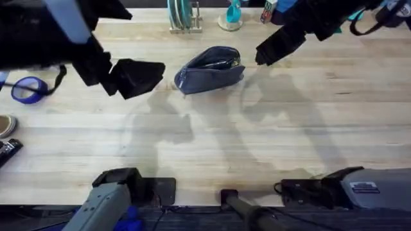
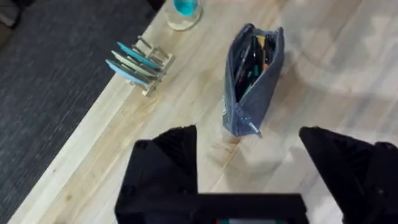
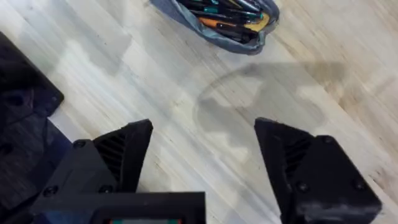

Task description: Unzip the bag, pick up the pens from the table one at a time and place them inside, then zip the bag closed.

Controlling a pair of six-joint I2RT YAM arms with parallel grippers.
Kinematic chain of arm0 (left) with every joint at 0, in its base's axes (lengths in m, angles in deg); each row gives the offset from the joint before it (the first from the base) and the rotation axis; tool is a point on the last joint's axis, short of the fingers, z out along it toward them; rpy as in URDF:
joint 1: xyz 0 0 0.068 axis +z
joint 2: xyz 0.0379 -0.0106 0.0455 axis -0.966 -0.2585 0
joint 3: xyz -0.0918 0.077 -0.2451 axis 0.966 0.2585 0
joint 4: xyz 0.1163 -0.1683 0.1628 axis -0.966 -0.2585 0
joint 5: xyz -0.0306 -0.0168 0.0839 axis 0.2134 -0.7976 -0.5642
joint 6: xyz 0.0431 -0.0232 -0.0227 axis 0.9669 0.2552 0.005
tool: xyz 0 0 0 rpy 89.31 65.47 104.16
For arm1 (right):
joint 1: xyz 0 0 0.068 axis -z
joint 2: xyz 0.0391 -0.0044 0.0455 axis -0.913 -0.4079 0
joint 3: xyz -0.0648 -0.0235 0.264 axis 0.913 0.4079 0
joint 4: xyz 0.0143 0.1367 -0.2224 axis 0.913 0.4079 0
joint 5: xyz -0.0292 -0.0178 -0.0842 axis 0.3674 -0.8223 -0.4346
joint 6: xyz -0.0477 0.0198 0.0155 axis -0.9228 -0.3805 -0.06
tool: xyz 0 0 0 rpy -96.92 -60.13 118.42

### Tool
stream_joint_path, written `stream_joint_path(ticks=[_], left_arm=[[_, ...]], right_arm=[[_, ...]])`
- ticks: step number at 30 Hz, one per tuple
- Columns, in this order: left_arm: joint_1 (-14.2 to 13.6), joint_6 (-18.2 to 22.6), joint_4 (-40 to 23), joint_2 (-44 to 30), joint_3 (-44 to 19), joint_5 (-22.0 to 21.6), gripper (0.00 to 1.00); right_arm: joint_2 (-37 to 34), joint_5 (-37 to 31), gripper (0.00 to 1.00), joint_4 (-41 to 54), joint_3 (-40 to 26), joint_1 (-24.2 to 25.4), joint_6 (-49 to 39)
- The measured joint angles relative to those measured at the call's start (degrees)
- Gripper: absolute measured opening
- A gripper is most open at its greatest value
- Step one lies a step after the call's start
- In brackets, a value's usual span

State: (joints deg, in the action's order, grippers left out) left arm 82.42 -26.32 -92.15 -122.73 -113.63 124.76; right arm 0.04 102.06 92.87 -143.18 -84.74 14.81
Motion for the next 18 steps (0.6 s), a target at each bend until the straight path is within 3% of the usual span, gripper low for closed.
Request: stream_joint_path(ticks=[12,18], left_arm=[[9.63,0.2,9.62,5.92,12.35,12.89,0.991],[16.81,0.93,12.4,5.08,16.81,20.56,0.99]], right_arm=[[0.0,-0.01,0.995,0.01,0.0,0.0,-0.02],[0.0,0.0,0.996,0.02,0.0,0.0,0.0]])
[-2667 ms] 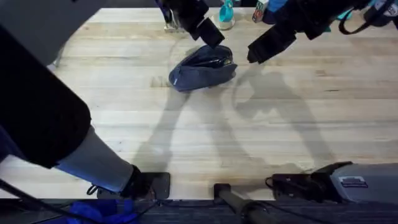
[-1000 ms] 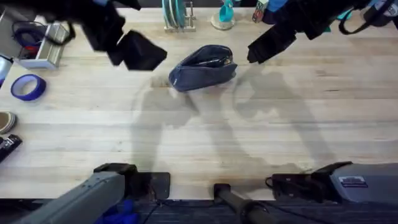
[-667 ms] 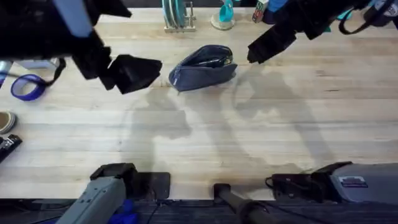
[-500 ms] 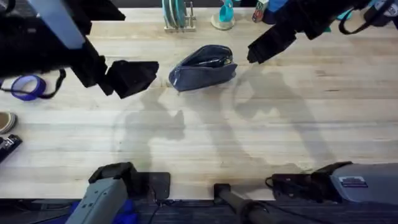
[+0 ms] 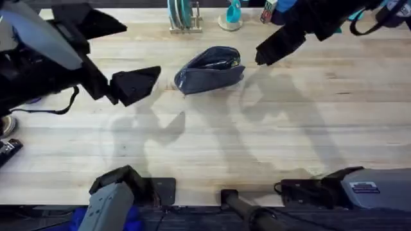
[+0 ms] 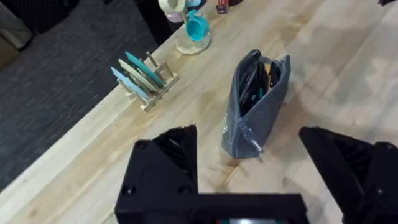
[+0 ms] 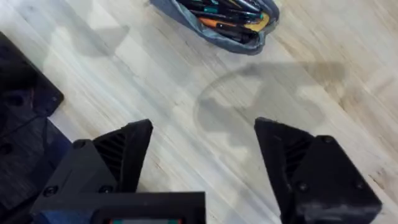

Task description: Unzip the bag, pick up the pens from the table one at a time and place them inside, then zip the bag closed.

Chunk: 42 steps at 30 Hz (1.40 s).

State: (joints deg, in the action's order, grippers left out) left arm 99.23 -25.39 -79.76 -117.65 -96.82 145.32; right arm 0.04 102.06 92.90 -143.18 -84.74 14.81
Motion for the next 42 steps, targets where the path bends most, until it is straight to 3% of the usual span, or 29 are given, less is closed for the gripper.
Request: stream_joint_path(ticks=[4,8,20,26,32,42], left_arm=[[5.01,2.1,0.23,-3.07,1.26,5.2,0.991],[7.16,4.44,0.23,-6.52,1.95,8.65,0.991],[7.82,11.02,2.0,-22.33,2.03,12.36,0.99],[7.84,12.24,6.44,-30.74,2.09,15.24,0.99],[7.89,12.83,6.84,-36.81,2.09,17.03,0.989],[8.52,19.84,6.86,-44.61,2.12,18.68,0.988]], right_arm=[[0.0,0.0,0.996,-0.02,0.0,0.0,0.01],[0.0,0.0,0.996,-0.02,0.0,0.0,0.0],[0.0,0.0,0.996,-0.02,0.0,0.0,-0.01],[0.0,0.0,0.996,-0.02,0.0,0.0,-0.01],[0.0,0.0,0.996,-0.02,0.0,0.0,-0.02],[0.0,0.0,0.996,-0.01,0.0,0.0,0.0]])
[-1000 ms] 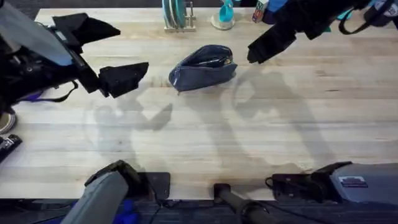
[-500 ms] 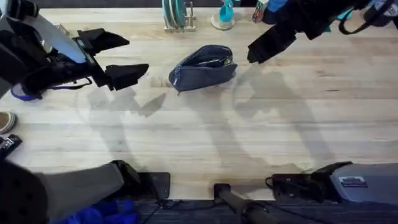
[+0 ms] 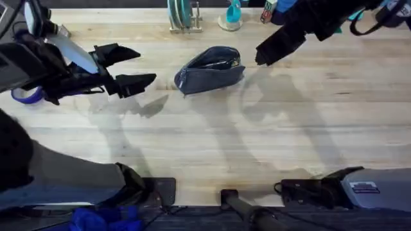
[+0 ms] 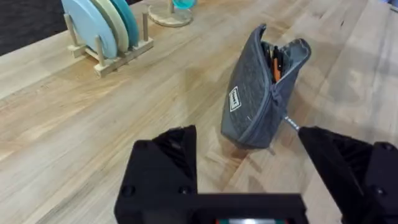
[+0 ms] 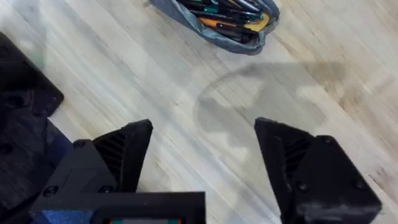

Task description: Unzip the bag, pick up the pens from the table one at a time and place them inside, then zip the bag closed.

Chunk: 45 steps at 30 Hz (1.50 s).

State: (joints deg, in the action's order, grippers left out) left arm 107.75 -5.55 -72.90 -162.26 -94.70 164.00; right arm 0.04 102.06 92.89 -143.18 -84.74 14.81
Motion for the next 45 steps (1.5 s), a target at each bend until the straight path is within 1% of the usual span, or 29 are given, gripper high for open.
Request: stream_joint_path(ticks=[6,14,36,45], left_arm=[[0.0,2.8,0.0,-1.99,0.0,1.58,0.988],[0.0,4.09,0.0,-1.99,0.0,2.15,0.988],[0.0,4.5,0.02,-1.99,0.0,2.12,0.993],[0.0,4.5,0.02,-1.97,0.0,2.12,0.993]], right_arm=[[0.0,-0.01,0.995,-0.01,0.0,0.0,-0.01],[0.0,0.0,0.996,-0.01,0.0,0.0,-0.01],[0.0,-0.02,0.996,0.03,0.0,0.0,-0.01],[0.0,-0.92,0.996,4.38,0.0,0.0,-0.01]])
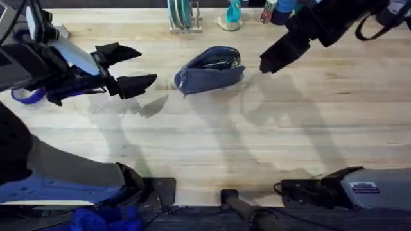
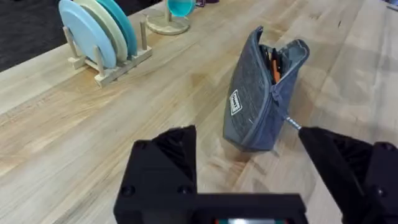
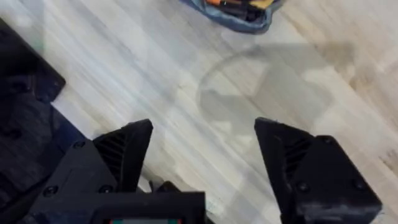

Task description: Unzip the bag, pick up the pens from the table one at a time and place them inside, then zip the bag closed.

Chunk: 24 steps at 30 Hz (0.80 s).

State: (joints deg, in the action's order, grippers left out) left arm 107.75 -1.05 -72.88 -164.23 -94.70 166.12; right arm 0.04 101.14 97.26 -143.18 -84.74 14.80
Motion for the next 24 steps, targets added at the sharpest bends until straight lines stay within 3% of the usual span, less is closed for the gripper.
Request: stream_joint_path(ticks=[12,20,24], left_arm=[[0.0,0.0,0.0,-0.02,0.0,0.0,0.993],[0.0,0.0,0.0,-0.02,0.0,0.0,0.993],[0.0,0.0,0.0,0.0,0.0,0.0,0.993]], right_arm=[[0.0,1.42,0.996,-2.91,0.0,-0.02,5.64],[0.0,3.71,0.995,-9.46,0.0,-0.16,18.48],[0.0,0.05,0.996,-9.55,0.0,-1.87,27.14]])
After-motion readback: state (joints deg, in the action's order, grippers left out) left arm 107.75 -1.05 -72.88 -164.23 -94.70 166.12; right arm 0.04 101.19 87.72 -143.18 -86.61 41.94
